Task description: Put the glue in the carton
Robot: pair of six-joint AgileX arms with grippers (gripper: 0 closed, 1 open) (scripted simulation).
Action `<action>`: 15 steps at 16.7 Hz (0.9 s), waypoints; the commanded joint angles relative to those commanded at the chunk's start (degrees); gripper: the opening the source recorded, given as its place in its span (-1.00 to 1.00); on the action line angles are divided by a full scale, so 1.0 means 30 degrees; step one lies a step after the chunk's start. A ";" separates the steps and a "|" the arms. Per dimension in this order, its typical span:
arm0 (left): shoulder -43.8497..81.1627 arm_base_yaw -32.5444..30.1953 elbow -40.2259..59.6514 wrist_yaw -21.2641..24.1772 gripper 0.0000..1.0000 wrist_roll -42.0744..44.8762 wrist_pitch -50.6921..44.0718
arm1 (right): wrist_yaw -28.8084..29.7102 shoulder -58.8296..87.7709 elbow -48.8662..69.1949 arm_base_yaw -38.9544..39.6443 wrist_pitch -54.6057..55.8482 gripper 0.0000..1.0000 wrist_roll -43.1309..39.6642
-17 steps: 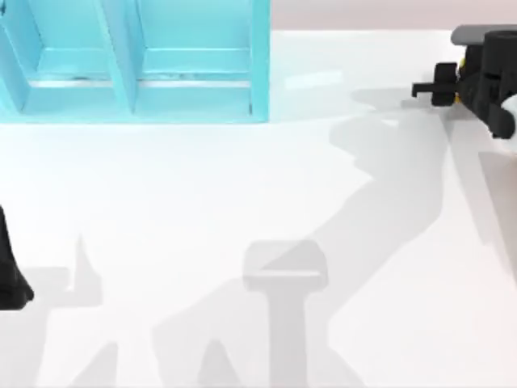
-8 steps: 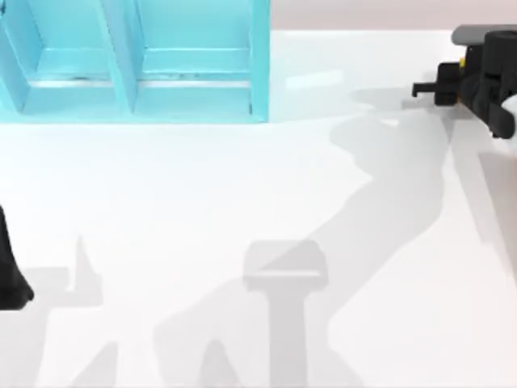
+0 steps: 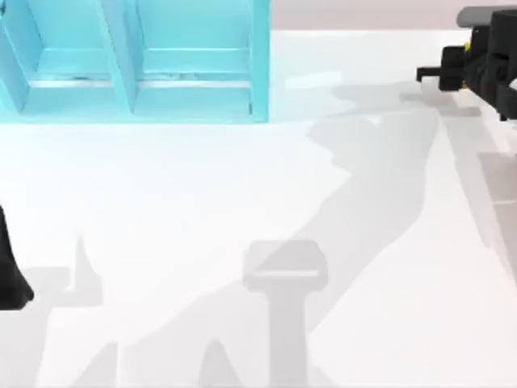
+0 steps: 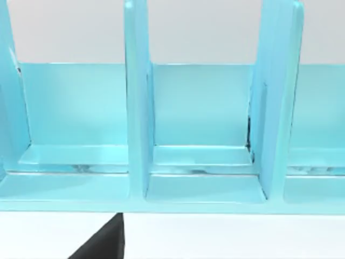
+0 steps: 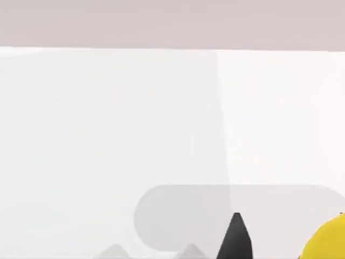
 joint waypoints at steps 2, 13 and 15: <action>0.0000 0.0000 0.0000 0.0000 1.00 0.0000 0.0000 | -0.0016 -0.0982 0.0358 -0.0001 -0.1341 -1.00 0.0004; 0.0000 0.0000 0.0000 0.0000 1.00 0.0000 0.0000 | -0.0197 -0.2682 0.1013 -0.0131 -0.3843 -1.00 -0.0151; 0.0000 0.0000 0.0000 0.0000 1.00 0.0000 0.0000 | -0.0940 -0.2983 0.1030 -0.0817 -0.4611 -1.00 -0.1141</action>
